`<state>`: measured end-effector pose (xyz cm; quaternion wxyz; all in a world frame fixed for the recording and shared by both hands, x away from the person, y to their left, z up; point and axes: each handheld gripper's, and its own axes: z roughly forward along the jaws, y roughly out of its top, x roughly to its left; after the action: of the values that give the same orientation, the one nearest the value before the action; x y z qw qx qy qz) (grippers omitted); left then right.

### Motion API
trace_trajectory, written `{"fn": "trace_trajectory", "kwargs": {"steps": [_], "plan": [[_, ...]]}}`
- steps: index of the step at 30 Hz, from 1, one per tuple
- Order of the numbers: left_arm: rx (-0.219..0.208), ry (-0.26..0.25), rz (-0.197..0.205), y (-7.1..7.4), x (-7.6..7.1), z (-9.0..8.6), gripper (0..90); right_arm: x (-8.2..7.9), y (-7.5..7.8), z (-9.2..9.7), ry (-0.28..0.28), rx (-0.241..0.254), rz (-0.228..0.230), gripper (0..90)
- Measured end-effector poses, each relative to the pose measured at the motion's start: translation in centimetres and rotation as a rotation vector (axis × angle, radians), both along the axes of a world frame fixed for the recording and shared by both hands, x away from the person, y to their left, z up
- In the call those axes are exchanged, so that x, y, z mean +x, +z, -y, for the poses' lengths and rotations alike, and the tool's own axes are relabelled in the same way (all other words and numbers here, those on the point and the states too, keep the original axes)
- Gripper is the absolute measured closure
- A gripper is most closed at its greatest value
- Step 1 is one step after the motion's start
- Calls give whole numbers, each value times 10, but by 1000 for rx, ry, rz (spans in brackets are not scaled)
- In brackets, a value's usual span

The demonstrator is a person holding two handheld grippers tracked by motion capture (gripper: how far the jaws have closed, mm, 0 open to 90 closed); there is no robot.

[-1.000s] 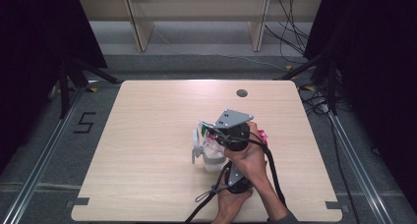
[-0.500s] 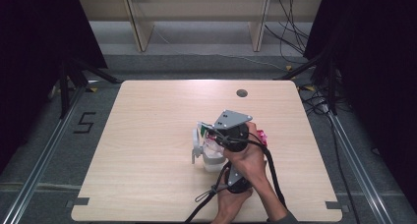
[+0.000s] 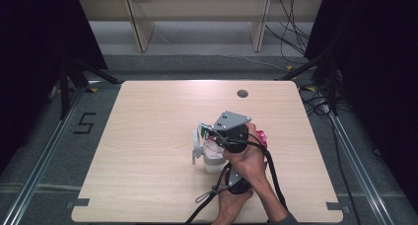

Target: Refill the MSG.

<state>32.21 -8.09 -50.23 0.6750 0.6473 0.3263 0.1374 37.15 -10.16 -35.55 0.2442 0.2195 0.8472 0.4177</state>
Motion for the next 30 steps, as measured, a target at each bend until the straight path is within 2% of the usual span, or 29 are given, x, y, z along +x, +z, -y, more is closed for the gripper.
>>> {"fn": "trace_trajectory", "kwargs": {"steps": [1,2,3,8,9,10,11,12,13,14,15,16,17,18,22,23,25,30], "plan": [[-28,9,-3,0,0,2,785,0,0,0,0,1,-1,900],[4,1,-1,0,0,0,785,0,0,0,1,1,-1,900],[11,2,-3,0,0,0,785,0,0,0,0,1,-3,900],[-1,1,-5,0,0,0,785,-1,0,0,-3,3,-12,900],[0,-3,-5,1,0,0,785,0,0,0,2,0,1,900],[-54,20,-7,1,-1,5,785,-1,1,0,-1,0,-2,900],[130,-7,33,1,2,-8,785,-1,1,0,2,0,-3,900],[154,-21,32,1,3,-10,785,-1,1,0,3,2,-1,900],[136,-25,27,2,3,-9,785,-1,2,1,6,1,-3,900],[-28,3,-4,2,0,3,785,-1,2,0,2,4,-1,900],[129,-22,30,2,2,-8,785,-2,2,0,-1,2,1,900],[143,-24,33,2,2,-9,785,-2,3,0,3,0,6,900],[135,-21,29,2,2,-9,785,-2,3,0,4,1,6,900],[1,-2,0,2,0,0,785,-1,3,0,6,0,6,900],[8,-6,-4,0,-1,1,785,2,0,2,-6,-3,-6,900],[124,-20,19,0,1,-6,785,2,0,3,-2,1,-11,900],[149,-36,28,0,2,-7,785,1,0,3,-22,11,-14,900],[139,-33,31,1,1,-7,785,1,1,4,-15,10,-10,900]]}}
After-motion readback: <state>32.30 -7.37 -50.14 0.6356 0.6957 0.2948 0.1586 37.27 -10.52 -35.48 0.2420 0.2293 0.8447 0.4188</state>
